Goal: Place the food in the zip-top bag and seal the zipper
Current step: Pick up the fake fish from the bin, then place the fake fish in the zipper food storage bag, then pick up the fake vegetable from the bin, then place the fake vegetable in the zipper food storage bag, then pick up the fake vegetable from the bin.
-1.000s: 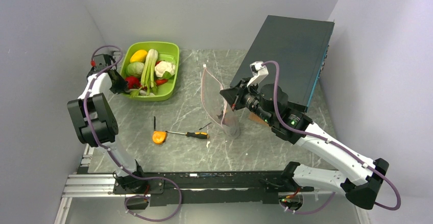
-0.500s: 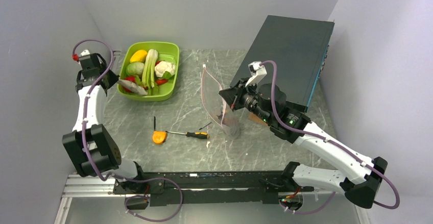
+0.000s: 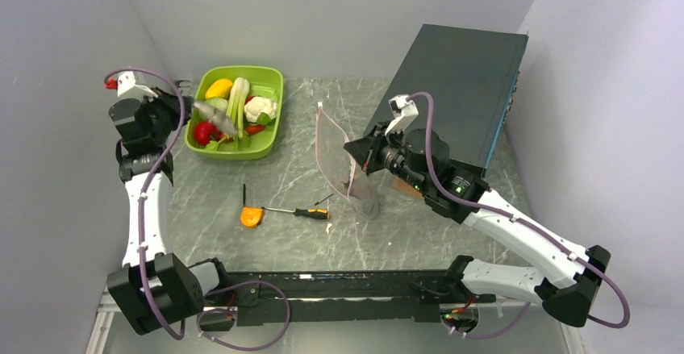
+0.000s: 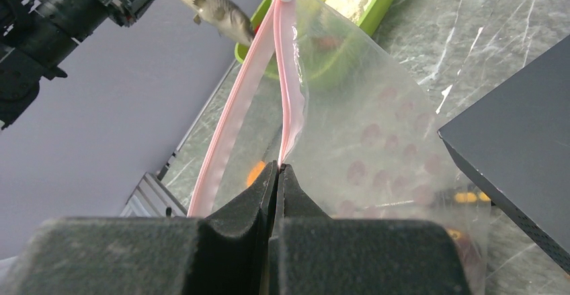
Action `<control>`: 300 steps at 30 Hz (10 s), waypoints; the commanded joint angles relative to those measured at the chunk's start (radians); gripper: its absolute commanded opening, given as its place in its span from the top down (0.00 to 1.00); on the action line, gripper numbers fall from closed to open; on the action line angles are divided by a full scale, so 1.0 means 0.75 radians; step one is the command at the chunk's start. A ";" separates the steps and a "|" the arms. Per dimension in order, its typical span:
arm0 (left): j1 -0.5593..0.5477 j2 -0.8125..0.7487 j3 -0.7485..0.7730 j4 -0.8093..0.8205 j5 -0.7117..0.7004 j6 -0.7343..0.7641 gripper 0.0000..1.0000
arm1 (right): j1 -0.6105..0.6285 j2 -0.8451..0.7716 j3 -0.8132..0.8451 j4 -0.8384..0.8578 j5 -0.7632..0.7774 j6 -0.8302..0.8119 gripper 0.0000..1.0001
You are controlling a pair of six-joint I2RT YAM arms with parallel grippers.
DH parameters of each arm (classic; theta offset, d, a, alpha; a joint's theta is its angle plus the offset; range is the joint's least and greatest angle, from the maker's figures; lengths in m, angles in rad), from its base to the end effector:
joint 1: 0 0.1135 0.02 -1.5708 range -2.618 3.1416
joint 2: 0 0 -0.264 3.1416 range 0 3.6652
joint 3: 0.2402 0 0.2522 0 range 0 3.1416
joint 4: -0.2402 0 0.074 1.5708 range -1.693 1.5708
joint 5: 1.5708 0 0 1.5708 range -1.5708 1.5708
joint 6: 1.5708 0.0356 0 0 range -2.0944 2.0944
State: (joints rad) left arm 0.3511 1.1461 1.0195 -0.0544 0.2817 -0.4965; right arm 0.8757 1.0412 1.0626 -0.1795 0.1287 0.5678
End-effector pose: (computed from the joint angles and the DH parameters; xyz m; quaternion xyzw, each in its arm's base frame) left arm 0.2553 0.0830 0.3632 -0.2308 0.7302 -0.1536 0.6245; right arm 0.1561 0.1800 0.3894 -0.0752 0.7566 0.3912 0.5185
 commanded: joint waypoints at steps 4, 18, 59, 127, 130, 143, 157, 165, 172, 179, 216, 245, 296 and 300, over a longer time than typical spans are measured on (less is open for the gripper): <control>-0.030 -0.062 -0.156 1.013 0.772 -0.379 1.00 | -0.003 0.015 0.075 0.015 -0.005 0.000 1.00; -0.320 -0.190 -0.310 2.191 1.002 -0.855 1.00 | -0.004 0.057 0.092 0.007 -0.030 0.009 1.00; -0.825 -0.387 -0.501 1.267 0.664 0.220 0.10 | 0.001 0.069 0.110 0.057 -0.053 0.033 1.00; -0.059 0.539 0.147 -0.067 -0.082 0.283 0.16 | -0.003 -0.020 0.014 0.094 -0.075 -0.020 1.00; -0.059 0.602 0.170 -0.073 -0.159 0.299 0.16 | -0.001 -0.028 0.027 0.075 -0.071 -0.021 1.00; -0.071 0.794 0.290 -0.118 -0.266 0.364 0.12 | -0.001 -0.020 0.044 0.073 -0.091 -0.010 1.00; -0.110 0.951 0.356 -0.187 -0.460 0.367 0.12 | -0.003 -0.034 0.022 0.099 -0.143 0.012 1.00; -0.137 0.986 0.423 -0.269 -0.552 0.421 0.19 | -0.002 -0.080 -0.004 0.071 -0.134 -0.040 1.00; -0.135 0.907 0.339 -0.308 -0.541 0.520 0.50 | -0.002 -0.103 -0.017 0.103 -0.163 -0.031 1.00; -0.136 0.765 0.245 -0.456 -0.491 0.499 0.77 | -0.003 -0.150 -0.069 0.159 -0.239 -0.011 1.00; -0.245 -0.453 -0.104 -0.513 0.325 -0.211 1.00 | -0.003 -0.146 -0.103 0.077 -0.279 -0.039 1.00; -1.773 -0.395 0.052 -0.241 -0.541 -0.038 1.00 | -0.002 -0.141 0.028 -0.002 -0.133 -0.045 1.00; -1.810 -0.547 0.106 -0.661 -0.758 -0.055 0.03 | -0.004 -0.187 -0.038 0.016 -0.136 -0.042 1.00; -1.805 -0.602 0.117 -0.796 -0.859 -0.064 0.01 | -0.004 -0.186 -0.043 0.007 -0.134 -0.062 1.00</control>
State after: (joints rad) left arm -1.0046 0.7334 1.0645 -0.5274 -0.2588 -0.5423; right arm 0.8711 0.9272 1.0283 -0.2241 0.0216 0.5411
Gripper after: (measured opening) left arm 0.987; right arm 0.008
